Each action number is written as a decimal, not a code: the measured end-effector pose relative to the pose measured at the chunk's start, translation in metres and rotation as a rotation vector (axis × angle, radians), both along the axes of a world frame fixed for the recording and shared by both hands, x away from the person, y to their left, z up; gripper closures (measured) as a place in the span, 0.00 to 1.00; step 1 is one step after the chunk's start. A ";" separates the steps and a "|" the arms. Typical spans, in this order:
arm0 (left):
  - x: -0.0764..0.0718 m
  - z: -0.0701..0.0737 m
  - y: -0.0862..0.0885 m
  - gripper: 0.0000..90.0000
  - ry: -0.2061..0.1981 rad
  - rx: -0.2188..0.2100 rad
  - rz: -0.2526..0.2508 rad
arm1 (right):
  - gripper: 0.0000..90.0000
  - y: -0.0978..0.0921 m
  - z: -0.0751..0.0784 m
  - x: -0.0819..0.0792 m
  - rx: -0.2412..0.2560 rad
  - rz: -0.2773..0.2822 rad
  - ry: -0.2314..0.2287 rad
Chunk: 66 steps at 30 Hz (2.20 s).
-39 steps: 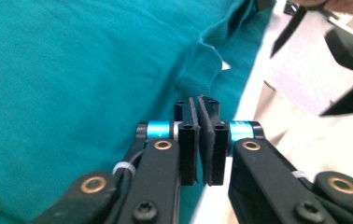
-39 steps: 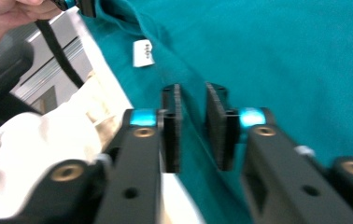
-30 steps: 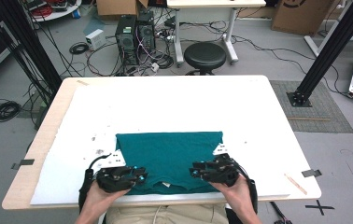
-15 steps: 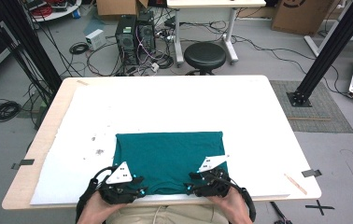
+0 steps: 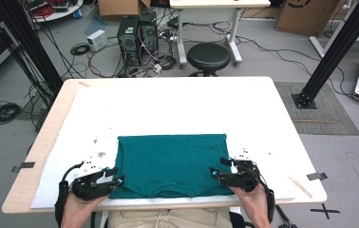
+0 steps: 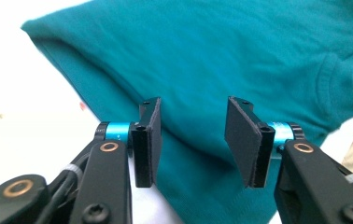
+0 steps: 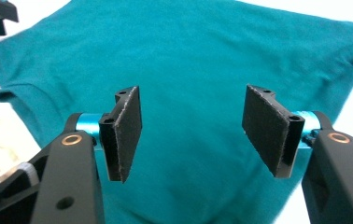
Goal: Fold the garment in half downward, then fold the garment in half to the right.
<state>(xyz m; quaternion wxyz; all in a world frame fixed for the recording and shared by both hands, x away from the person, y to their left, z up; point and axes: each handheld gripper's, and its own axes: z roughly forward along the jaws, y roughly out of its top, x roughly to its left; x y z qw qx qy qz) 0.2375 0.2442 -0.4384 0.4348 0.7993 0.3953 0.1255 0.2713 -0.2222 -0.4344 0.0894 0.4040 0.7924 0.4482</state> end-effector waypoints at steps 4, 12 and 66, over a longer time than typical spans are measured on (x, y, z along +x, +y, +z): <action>0.002 -0.009 -0.004 0.71 0.030 0.032 -0.003 | 0.45 -0.002 -0.005 0.001 -0.036 -0.009 -0.013; -0.004 -0.008 0.002 0.67 -0.014 0.047 0.022 | 0.43 -0.009 -0.007 0.000 -0.053 -0.052 -0.046; -0.022 -0.020 -0.019 0.36 -0.052 0.046 0.253 | 0.25 0.012 0.008 0.006 -0.059 -0.022 -0.117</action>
